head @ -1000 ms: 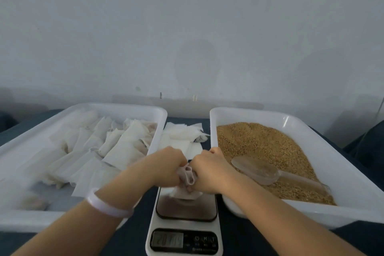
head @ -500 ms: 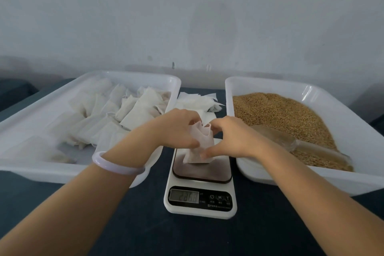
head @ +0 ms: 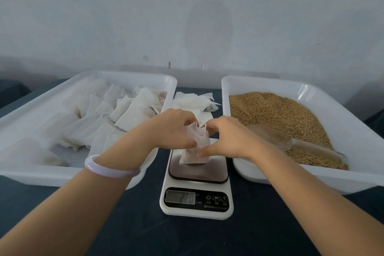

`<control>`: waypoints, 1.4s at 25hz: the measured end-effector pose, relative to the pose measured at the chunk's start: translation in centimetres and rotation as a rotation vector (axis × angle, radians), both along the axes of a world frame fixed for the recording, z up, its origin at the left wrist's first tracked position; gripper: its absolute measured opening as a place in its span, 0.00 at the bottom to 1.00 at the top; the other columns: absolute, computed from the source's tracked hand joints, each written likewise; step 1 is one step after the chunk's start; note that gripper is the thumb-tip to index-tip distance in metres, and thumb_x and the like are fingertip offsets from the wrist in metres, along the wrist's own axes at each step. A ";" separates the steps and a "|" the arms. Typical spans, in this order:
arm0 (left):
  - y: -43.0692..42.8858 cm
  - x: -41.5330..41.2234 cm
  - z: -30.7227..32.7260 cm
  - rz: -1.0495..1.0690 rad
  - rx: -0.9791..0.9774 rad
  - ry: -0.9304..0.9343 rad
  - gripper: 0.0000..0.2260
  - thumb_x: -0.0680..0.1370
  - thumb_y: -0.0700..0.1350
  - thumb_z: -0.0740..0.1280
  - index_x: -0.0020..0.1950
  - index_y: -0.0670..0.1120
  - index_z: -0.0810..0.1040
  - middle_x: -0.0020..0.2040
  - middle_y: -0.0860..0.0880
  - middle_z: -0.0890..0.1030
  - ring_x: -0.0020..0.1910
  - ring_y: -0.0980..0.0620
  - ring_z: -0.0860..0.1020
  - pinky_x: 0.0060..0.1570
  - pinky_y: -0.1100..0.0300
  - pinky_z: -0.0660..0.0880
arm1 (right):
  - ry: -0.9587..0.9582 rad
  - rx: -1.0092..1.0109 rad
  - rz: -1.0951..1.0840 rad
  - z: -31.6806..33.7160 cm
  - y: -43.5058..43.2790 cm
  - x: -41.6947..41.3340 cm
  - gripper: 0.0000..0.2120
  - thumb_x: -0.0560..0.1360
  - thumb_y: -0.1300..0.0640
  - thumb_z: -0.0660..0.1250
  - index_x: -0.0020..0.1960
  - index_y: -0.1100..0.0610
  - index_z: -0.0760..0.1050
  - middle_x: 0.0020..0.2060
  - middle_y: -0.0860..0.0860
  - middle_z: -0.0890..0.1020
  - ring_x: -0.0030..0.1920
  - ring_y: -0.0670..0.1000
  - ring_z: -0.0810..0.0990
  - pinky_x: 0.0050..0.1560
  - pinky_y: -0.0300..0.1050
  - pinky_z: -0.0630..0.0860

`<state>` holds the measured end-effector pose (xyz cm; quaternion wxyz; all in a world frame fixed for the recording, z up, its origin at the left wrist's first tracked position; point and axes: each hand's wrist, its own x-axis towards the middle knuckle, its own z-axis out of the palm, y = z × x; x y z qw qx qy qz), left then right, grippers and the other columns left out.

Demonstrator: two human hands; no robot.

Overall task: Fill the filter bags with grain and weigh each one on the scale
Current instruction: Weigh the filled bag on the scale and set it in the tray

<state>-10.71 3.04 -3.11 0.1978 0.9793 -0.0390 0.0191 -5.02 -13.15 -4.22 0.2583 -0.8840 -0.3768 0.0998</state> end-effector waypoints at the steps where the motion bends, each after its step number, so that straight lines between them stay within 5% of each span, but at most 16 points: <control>1: 0.0 0.0 0.0 0.000 0.004 0.004 0.17 0.69 0.47 0.71 0.57 0.48 0.76 0.40 0.56 0.73 0.45 0.51 0.75 0.45 0.56 0.73 | 0.001 0.003 0.004 0.0 0.0 0.0 0.16 0.61 0.47 0.80 0.41 0.48 0.74 0.47 0.45 0.82 0.51 0.45 0.79 0.46 0.36 0.72; 9: 0.1 0.1 -0.1 -0.005 0.012 0.009 0.17 0.70 0.48 0.71 0.58 0.48 0.76 0.40 0.57 0.73 0.45 0.51 0.75 0.44 0.58 0.72 | -0.045 0.000 0.018 0.0 0.1 0.0 0.17 0.61 0.49 0.79 0.34 0.45 0.70 0.42 0.45 0.82 0.48 0.45 0.80 0.49 0.40 0.75; 14: 0.1 0.3 -0.4 0.020 -0.022 -0.009 0.09 0.70 0.47 0.72 0.50 0.49 0.80 0.32 0.59 0.71 0.34 0.60 0.71 0.32 0.68 0.65 | -0.095 -0.026 0.001 -0.5 -0.1 0.3 0.18 0.67 0.49 0.75 0.28 0.49 0.68 0.28 0.43 0.72 0.33 0.43 0.71 0.32 0.36 0.62; 17: 0.5 0.0 -0.1 0.054 -0.202 -0.051 0.07 0.70 0.40 0.71 0.46 0.50 0.82 0.31 0.60 0.74 0.32 0.62 0.73 0.31 0.73 0.67 | -0.055 0.065 -0.018 -0.3 -0.2 0.2 0.20 0.67 0.47 0.75 0.35 0.62 0.73 0.29 0.52 0.73 0.31 0.49 0.69 0.33 0.44 0.62; 21: 1.5 -0.7 1.2 0.109 -0.401 -0.101 0.07 0.67 0.41 0.75 0.40 0.48 0.78 0.31 0.57 0.75 0.29 0.59 0.72 0.31 0.69 0.68 | 0.003 0.382 -0.048 1.4 0.9 -0.2 0.18 0.69 0.53 0.74 0.39 0.67 0.71 0.38 0.65 0.79 0.34 0.54 0.71 0.35 0.50 0.68; 25: 3.0 -1.6 3.5 0.172 -0.330 -0.167 0.10 0.64 0.44 0.77 0.33 0.45 0.76 0.28 0.55 0.72 0.28 0.57 0.69 0.31 0.64 0.65 | -0.005 0.502 -0.016 2.6 2.7 -0.6 0.11 0.71 0.56 0.73 0.39 0.61 0.73 0.38 0.58 0.82 0.36 0.52 0.76 0.38 0.45 0.71; 28: 5.6 -2.6 4.8 0.331 -0.272 -0.191 0.11 0.63 0.44 0.77 0.34 0.43 0.77 0.26 0.53 0.74 0.27 0.55 0.71 0.33 0.60 0.69 | 0.045 0.523 -0.003 2.9 3.7 -0.7 0.06 0.72 0.59 0.71 0.43 0.49 0.76 0.40 0.45 0.83 0.41 0.40 0.79 0.42 0.30 0.73; 35: 9.7 -3.5 2.4 0.623 -0.538 -0.009 0.03 0.69 0.32 0.72 0.40 0.35 0.80 0.31 0.41 0.80 0.29 0.44 0.81 0.29 0.54 0.80 | 0.071 0.434 -0.007 2.1 5.4 -0.9 0.07 0.74 0.59 0.68 0.52 0.54 0.80 0.46 0.48 0.84 0.44 0.43 0.80 0.43 0.28 0.74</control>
